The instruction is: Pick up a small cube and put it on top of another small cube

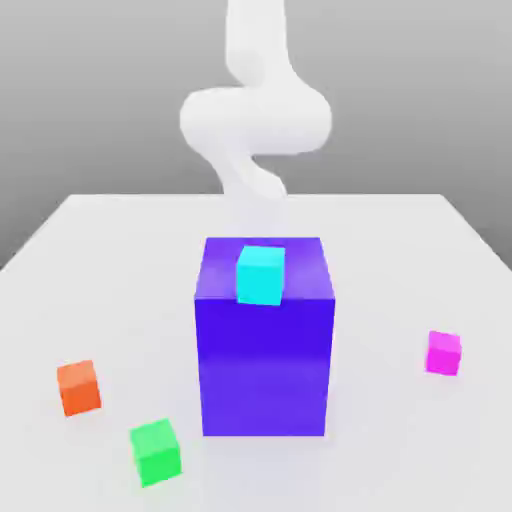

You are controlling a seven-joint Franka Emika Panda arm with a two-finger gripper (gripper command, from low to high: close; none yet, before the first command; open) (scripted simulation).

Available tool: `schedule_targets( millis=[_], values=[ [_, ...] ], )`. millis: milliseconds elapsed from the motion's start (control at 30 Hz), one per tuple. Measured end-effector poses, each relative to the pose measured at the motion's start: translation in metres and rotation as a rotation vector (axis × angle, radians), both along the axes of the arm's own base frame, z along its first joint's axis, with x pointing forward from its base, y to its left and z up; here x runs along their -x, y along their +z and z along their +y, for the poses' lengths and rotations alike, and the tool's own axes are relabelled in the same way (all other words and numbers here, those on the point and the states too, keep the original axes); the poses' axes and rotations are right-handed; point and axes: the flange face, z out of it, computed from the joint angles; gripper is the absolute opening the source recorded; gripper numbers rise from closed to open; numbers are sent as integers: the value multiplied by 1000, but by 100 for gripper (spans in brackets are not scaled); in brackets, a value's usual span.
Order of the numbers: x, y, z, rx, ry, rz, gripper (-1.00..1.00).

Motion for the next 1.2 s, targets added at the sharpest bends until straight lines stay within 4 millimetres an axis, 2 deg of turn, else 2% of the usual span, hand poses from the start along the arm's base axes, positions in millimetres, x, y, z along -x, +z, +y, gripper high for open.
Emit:
schedule_targets(
  millis=[133, 267, 400, 567, 700, 867, 1067, 1200],
  values=[
    [-25, -48, 36, 135, 219, 64, 0],
    [-41, -96, 73, 259, 438, 117, 0],
    [-47, -146, 110, 377, 665, 161, 0],
    [-43, -209, 155, 517, 957, 203, 0],
    [-30, -259, 189, 622, 1199, 226, 0],
    [-3, -320, 225, 742, 1508, 242, 0],
    [42, -390, 257, 868, 1888, 239, 0],
    [81, -433, 274, 941, 2160, 218, 0]
  ],
)
